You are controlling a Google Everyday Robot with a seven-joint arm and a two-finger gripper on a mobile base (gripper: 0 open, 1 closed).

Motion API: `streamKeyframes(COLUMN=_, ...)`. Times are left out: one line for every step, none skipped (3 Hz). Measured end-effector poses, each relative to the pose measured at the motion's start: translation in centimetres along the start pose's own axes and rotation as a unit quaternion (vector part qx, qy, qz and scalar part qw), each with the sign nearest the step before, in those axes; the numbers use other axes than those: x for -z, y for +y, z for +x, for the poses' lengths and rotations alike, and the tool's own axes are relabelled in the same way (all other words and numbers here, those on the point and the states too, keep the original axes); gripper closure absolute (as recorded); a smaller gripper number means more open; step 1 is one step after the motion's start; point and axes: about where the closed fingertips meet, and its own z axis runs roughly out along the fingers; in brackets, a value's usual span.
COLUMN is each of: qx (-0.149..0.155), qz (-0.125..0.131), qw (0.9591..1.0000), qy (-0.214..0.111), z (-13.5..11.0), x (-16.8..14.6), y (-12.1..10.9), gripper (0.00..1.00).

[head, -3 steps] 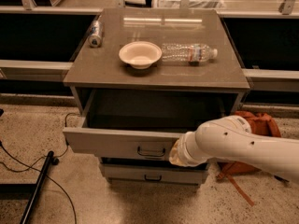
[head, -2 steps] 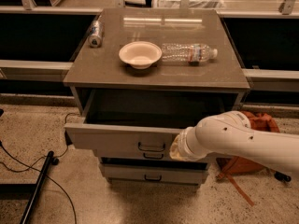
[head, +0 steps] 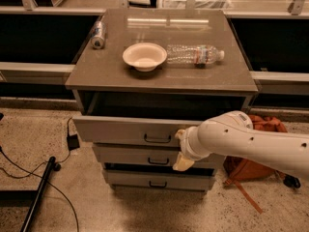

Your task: Close top drawer

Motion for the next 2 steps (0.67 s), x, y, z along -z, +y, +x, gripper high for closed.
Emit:
streamKeyframes(qx=0.004, qz=0.010, qw=0.9999, qy=-0.009, z=0.21, x=-0.85, y=-1.85, gripper=0.00)
streamKeyframes(qx=0.004, qz=0.010, qw=0.9999, qy=-0.011, z=0.27, x=-0.78, y=-1.83, gripper=0.00)
